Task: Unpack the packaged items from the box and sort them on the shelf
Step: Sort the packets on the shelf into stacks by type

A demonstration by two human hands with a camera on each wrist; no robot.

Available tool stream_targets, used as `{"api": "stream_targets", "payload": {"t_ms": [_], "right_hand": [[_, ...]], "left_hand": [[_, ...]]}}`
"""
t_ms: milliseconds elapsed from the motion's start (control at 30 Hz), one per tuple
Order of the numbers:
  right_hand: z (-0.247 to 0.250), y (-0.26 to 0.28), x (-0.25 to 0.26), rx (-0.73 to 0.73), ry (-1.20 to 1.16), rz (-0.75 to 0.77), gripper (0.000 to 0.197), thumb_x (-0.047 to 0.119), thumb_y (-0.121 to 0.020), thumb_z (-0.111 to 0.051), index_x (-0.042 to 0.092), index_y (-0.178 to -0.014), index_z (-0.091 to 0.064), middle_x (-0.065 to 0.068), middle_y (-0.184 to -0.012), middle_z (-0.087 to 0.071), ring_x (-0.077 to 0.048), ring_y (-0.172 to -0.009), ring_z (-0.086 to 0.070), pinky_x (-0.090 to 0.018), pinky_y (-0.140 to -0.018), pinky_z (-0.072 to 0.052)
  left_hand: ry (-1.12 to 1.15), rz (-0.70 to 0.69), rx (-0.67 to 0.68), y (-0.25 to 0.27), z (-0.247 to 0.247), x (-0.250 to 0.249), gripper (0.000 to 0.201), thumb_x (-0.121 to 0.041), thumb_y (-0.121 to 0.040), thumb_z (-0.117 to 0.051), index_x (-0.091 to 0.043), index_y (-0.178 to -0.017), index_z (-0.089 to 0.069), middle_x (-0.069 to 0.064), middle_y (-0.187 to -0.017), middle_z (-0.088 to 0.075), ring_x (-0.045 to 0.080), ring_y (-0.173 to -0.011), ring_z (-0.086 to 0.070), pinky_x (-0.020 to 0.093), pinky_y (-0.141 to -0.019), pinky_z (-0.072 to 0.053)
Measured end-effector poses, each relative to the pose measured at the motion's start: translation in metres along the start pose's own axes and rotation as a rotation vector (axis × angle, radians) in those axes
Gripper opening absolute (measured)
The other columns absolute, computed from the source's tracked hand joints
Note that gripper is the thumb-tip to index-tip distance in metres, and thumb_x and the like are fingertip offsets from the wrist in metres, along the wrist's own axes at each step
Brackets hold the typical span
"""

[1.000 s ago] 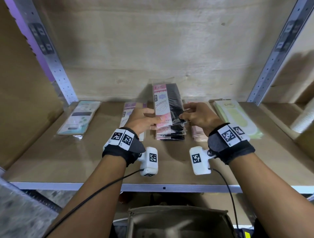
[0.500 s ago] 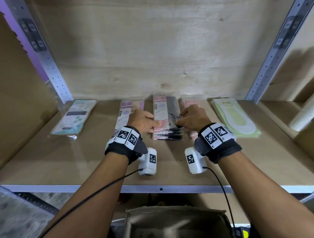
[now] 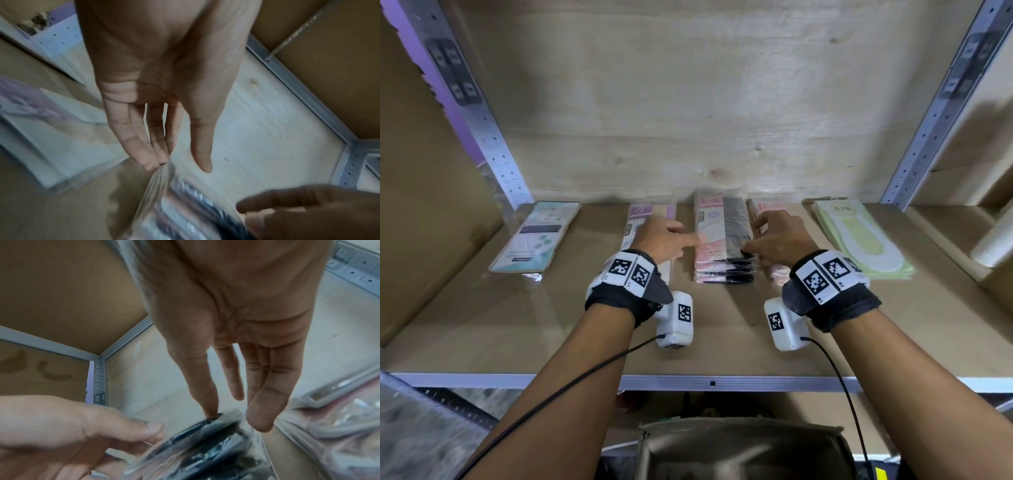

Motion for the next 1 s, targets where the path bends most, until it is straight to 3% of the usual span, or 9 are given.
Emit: {"api": "stream_targets", "payload": {"t_ms": [67, 200, 300, 433, 533, 733, 867, 900, 1000], "right_hand": [[0.004, 0.001, 0.002, -0.019, 0.018, 0.042, 0.034, 0.021, -0.078, -0.081, 0.017, -0.107, -0.065, -0.001, -0.092, -0.067, -0.013, -0.076, -0.062, -0.017, -0.057, -0.043], [0.011, 0.002, 0.014, -0.114, -0.007, 0.114, 0.056, 0.022, -0.081, -0.078, 0.015, -0.132, -0.056, -0.005, -0.109, -0.067, -0.021, -0.101, -0.062, -0.026, -0.082, -0.048], [-0.001, 0.003, 0.035, -0.090, -0.084, 0.183, 0.044, 0.024, -0.085, -0.075, 0.020, -0.126, -0.058, -0.003, -0.093, -0.069, -0.013, -0.084, -0.064, -0.012, -0.065, -0.044], [-0.039, -0.001, 0.078, 0.004, -0.174, 0.272, 0.022, 0.020, -0.085, -0.072, 0.023, -0.107, -0.068, 0.003, -0.080, -0.069, 0.002, -0.066, -0.060, -0.004, -0.057, -0.040], [-0.083, -0.009, 0.114, 0.188, -0.297, 0.278, 0.012, 0.014, -0.087, -0.072, 0.017, -0.098, -0.070, -0.001, -0.075, -0.064, -0.003, -0.057, -0.059, -0.015, -0.056, -0.045], [-0.170, -0.016, 0.176, 0.532, -0.496, 0.152, 0.020, -0.009, -0.091, -0.051, 0.003, -0.106, -0.055, -0.011, -0.072, -0.058, -0.023, -0.053, -0.056, -0.026, -0.045, -0.049], [-0.210, -0.009, 0.202, 0.675, -0.673, -0.035, 0.027, -0.011, -0.096, -0.038, 0.005, -0.118, -0.042, -0.012, -0.066, -0.033, -0.022, -0.050, -0.034, -0.026, -0.043, -0.036], [-0.216, -0.009, 0.204, 0.668, -0.666, -0.046, 0.035, -0.012, -0.096, -0.037, -0.008, -0.130, -0.041, -0.011, -0.066, -0.030, -0.021, -0.050, -0.031, -0.026, -0.043, -0.033], [-0.224, -0.008, 0.206, 0.591, -0.682, -0.059, 0.050, -0.009, -0.096, -0.048, -0.009, -0.143, -0.030, -0.014, -0.076, -0.044, -0.020, -0.055, -0.036, -0.031, -0.054, -0.038]], "left_hand": [[0.042, 0.017, -0.110, -0.002, 0.026, 0.004, 0.030, -0.035, -0.082, -0.078, -0.010, -0.098, -0.073, 0.008, -0.110, -0.074, 0.020, -0.087, -0.070, 0.037, -0.089, -0.057], [0.123, 0.085, -0.315, 0.002, 0.086, 0.025, 0.008, -0.032, -0.084, -0.074, -0.024, -0.084, -0.076, -0.005, -0.087, -0.075, 0.012, -0.076, -0.070, 0.021, -0.062, -0.052], [0.140, 0.128, -0.421, 0.006, 0.128, 0.048, 0.012, -0.032, -0.081, -0.073, -0.024, -0.072, -0.073, -0.010, -0.082, -0.070, 0.018, -0.090, -0.069, 0.028, -0.083, -0.055], [0.026, 0.192, -0.509, 0.010, 0.178, 0.081, 0.016, -0.030, -0.080, -0.074, -0.020, -0.092, -0.077, 0.002, -0.108, -0.073, 0.025, -0.106, -0.065, 0.034, -0.099, -0.050], [-0.021, 0.231, -0.514, 0.009, 0.204, 0.109, 0.015, -0.025, -0.082, -0.073, -0.016, -0.093, -0.077, 0.012, -0.117, -0.071, 0.032, -0.109, -0.064, 0.042, -0.101, -0.050], [-0.223, 0.315, -0.450, 0.014, 0.229, 0.146, 0.044, -0.026, -0.091, -0.064, -0.015, -0.133, -0.060, 0.015, -0.129, -0.064, 0.034, -0.114, -0.061, 0.031, -0.082, -0.044], [-0.129, 0.332, -0.423, 0.018, 0.228, 0.153, 0.035, -0.015, -0.093, -0.062, 0.004, -0.123, -0.064, 0.023, -0.128, -0.064, 0.037, -0.120, -0.060, 0.028, -0.073, -0.046], [-0.121, 0.318, -0.414, 0.020, 0.228, 0.152, 0.033, -0.014, -0.094, -0.062, 0.004, -0.120, -0.066, 0.023, -0.124, -0.065, 0.036, -0.117, -0.061, 0.027, -0.067, -0.045], [-0.114, 0.273, -0.392, 0.025, 0.228, 0.153, 0.012, -0.011, -0.092, -0.061, -0.004, -0.090, -0.070, 0.024, -0.088, -0.062, 0.029, -0.084, -0.060, 0.031, -0.071, -0.044]]}}
Point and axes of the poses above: each hand's wrist, its own y-axis away from the middle knuckle, its own z-axis out of the back of the hand, x = y × z, the point moved 4 cm from there along -y, towards the middle knuckle
